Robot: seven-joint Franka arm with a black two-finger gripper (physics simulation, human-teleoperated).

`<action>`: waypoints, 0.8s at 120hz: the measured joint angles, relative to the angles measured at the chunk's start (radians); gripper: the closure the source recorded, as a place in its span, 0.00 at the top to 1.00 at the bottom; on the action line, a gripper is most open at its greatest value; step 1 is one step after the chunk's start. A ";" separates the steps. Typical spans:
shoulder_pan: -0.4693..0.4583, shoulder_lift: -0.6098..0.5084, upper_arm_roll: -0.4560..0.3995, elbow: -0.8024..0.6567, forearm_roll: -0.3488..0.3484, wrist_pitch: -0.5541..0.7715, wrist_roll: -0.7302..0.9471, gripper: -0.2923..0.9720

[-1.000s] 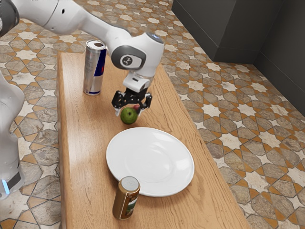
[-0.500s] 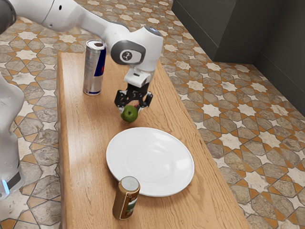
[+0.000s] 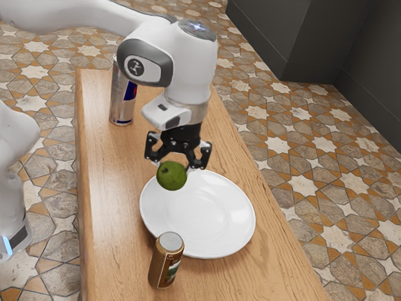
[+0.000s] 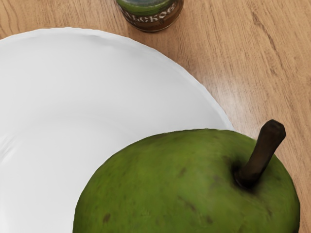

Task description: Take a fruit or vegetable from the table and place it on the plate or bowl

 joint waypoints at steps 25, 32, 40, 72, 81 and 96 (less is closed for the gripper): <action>-0.050 0.016 -0.028 0.001 0.004 -0.023 -0.059 0.56; -0.051 0.033 -0.032 0.009 0.004 -0.028 -0.072 0.62; -0.051 0.046 -0.034 0.012 0.004 -0.031 -0.086 0.68; -0.038 0.165 0.075 0.136 0.021 -0.025 -0.121 0.76; -0.038 0.220 0.183 0.193 0.027 -0.019 -0.120 0.76; -0.038 0.251 0.354 0.209 0.035 -0.004 -0.111 0.77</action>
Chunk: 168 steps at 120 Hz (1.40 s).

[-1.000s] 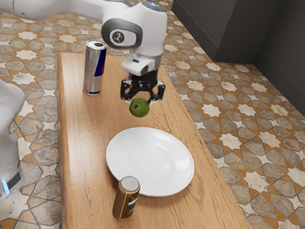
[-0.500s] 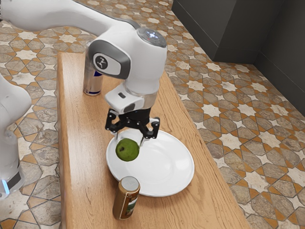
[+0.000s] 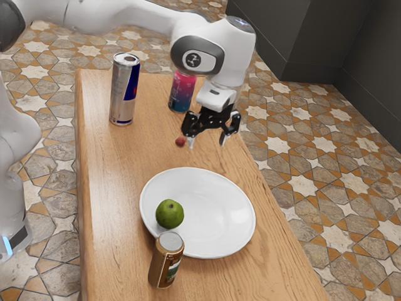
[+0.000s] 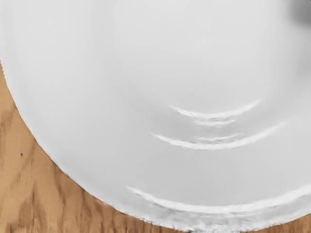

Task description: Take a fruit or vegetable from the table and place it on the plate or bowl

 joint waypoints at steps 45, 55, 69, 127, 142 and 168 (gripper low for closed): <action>0.003 0.035 0.238 -0.010 0.033 0.024 0.040 0.77; 0.009 0.061 0.265 -0.023 0.034 0.043 0.051 0.77; 0.005 0.099 0.272 -0.038 0.032 0.070 0.063 0.77; 0.118 0.249 0.275 -0.040 -0.076 0.151 0.142 0.77; 0.116 0.254 0.274 -0.049 -0.083 0.155 0.156 0.77; 0.149 0.252 0.275 -0.083 -0.087 0.160 0.178 0.77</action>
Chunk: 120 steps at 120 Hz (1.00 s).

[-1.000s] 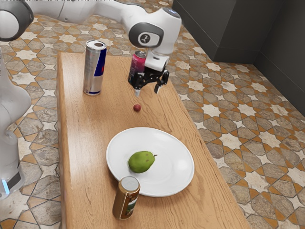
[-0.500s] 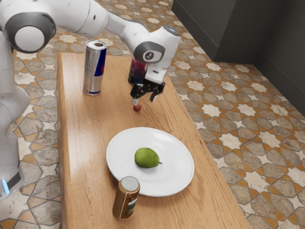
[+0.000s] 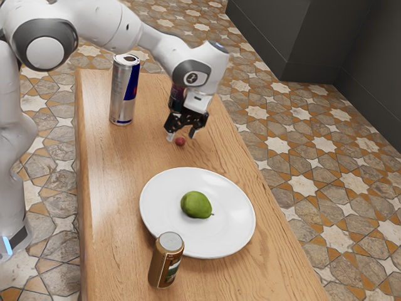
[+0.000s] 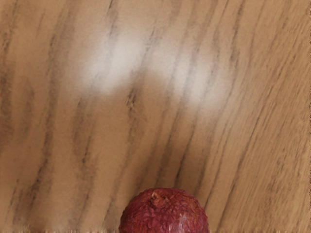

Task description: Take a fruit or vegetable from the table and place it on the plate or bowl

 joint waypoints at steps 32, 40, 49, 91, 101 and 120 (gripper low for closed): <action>-0.016 -0.006 -0.004 -0.024 -0.006 0.018 0.019 0.77; -0.021 -0.007 -0.005 -0.024 -0.009 0.021 0.022 0.77; -0.026 -0.007 -0.006 -0.024 -0.011 0.023 0.026 0.77; -0.028 -0.007 -0.008 -0.023 -0.014 0.029 0.038 0.59; -0.024 -0.008 -0.007 -0.022 -0.016 0.030 0.040 0.50; -0.014 -0.007 -0.005 -0.021 -0.022 0.034 0.043 0.42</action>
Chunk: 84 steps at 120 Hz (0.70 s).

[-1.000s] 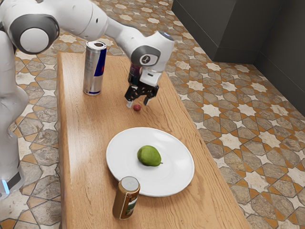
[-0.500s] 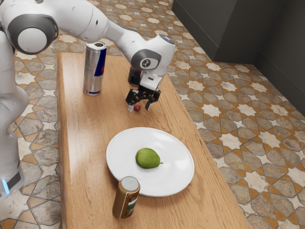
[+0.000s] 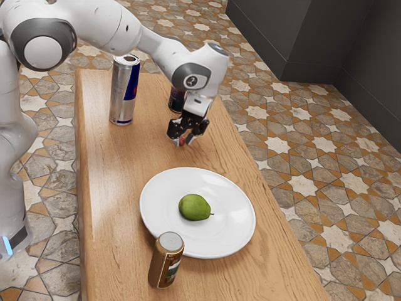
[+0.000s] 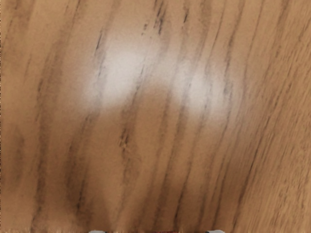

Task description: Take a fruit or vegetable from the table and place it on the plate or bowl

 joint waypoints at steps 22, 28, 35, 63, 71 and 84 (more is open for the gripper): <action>0.000 0.000 0.001 0.000 -0.003 0.003 0.003 0.36; -0.001 0.000 0.001 0.000 -0.006 0.004 0.003 0.36; -0.002 -0.001 0.001 0.000 -0.008 0.005 0.004 0.36; -0.012 -0.087 -0.007 0.007 -0.009 -0.004 0.006 0.35; -0.015 -0.136 -0.024 0.013 -0.007 -0.019 0.006 0.35; -0.098 -0.181 -0.071 0.015 -0.003 -0.041 0.002 0.35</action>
